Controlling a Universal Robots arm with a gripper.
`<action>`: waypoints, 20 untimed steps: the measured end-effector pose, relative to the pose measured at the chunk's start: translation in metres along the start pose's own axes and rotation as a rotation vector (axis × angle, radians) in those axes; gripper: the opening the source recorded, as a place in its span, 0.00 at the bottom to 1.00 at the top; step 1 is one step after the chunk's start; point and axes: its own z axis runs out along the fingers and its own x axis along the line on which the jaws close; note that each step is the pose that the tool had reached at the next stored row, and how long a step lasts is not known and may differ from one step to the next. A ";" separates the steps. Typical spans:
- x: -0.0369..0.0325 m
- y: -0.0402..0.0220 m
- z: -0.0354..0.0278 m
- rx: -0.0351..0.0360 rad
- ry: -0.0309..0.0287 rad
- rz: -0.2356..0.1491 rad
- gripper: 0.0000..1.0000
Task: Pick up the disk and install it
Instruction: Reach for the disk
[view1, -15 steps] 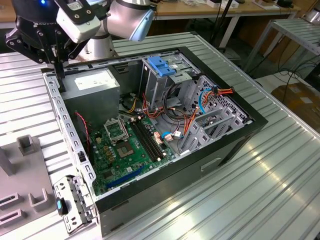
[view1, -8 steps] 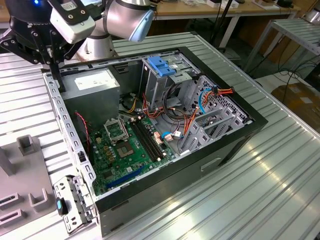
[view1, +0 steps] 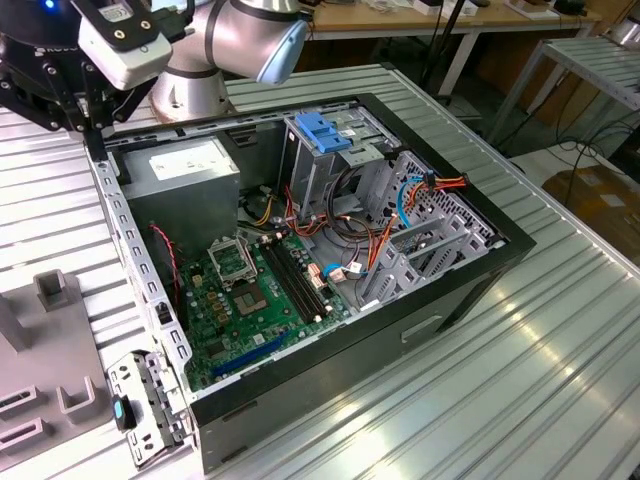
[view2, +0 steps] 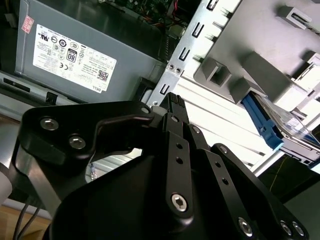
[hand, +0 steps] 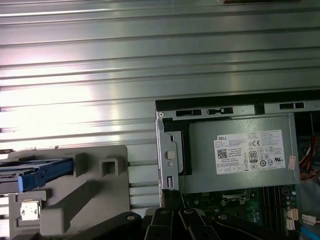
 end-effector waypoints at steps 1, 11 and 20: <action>0.0015 0.0000 0.0000 -0.0001 0.0000 0.000 0.11; 0.0163 0.0041 -0.0001 -0.0003 -0.0001 0.001 0.11; 0.0402 0.0037 -0.0006 -0.0008 -0.0001 0.004 0.11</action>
